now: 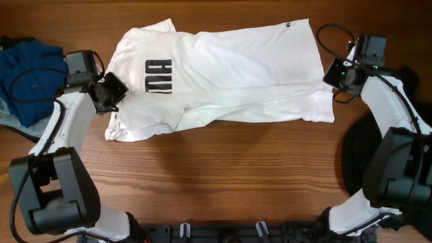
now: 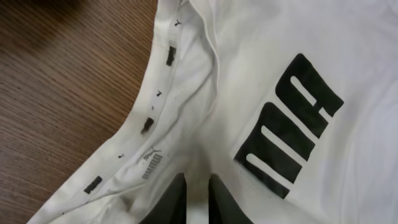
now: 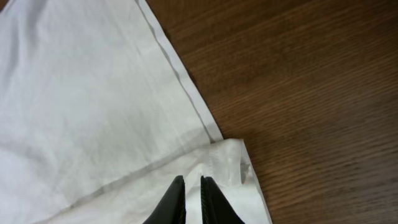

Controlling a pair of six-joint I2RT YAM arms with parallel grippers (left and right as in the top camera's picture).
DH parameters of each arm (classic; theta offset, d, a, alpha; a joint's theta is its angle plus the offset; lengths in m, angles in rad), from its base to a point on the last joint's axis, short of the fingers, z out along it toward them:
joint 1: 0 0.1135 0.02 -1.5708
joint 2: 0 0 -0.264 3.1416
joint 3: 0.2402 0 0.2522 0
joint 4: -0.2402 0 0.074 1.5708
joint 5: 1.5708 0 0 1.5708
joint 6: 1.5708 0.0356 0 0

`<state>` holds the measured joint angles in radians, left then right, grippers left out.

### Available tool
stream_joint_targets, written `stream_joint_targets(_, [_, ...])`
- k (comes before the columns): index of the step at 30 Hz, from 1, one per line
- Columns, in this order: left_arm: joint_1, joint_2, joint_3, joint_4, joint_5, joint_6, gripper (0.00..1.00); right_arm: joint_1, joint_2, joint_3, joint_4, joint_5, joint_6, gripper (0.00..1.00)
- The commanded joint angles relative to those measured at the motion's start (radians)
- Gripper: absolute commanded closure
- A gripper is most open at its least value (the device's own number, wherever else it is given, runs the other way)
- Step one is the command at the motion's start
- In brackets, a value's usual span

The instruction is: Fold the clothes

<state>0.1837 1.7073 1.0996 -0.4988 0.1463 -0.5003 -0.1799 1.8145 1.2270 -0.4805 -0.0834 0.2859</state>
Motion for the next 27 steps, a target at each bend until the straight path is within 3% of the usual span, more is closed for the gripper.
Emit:
stream_joint_targets(1, [0.004, 0.008, 0.01, 0.006, -0.01, -0.005, 0.87, -0.001, 0.023, 0.003, -0.006, -0.019, -0.047, 0.83])
stream_joint_targets(3, [0.004, 0.008, 0.01, -0.003, -0.045, -0.006, 0.94, -0.001, 0.024, 0.003, -0.026, -0.019, -0.05, 0.83])
stream_joint_targets(7, [0.003, 0.008, 0.01, -0.089, -0.04, -0.006, 0.88, -0.001, 0.048, -0.027, -0.1, -0.019, -0.075, 0.91])
stream_joint_targets(10, [0.003, 0.008, -0.003, -0.171, -0.043, -0.005, 0.63, -0.001, 0.06, -0.087, -0.1, 0.013, -0.075, 0.79])
stream_joint_targets(16, [0.003, 0.01, -0.114, -0.076, -0.043, -0.005, 0.64, -0.001, 0.061, -0.162, -0.084, 0.047, -0.069, 0.75])
stream_joint_targets(18, [0.003, 0.01, -0.149, -0.05, -0.044, -0.005, 0.54, -0.001, 0.061, -0.208, -0.049, 0.075, -0.034, 0.64])
stream_joint_targets(24, [0.003, 0.01, -0.203, -0.035, -0.07, -0.005, 0.5, -0.001, 0.061, -0.27, -0.011, 0.092, -0.031, 0.62])
stream_joint_targets(27, [0.005, 0.01, -0.211, -0.036, -0.094, -0.002, 0.6, -0.001, 0.062, -0.291, -0.021, 0.152, -0.013, 0.63])
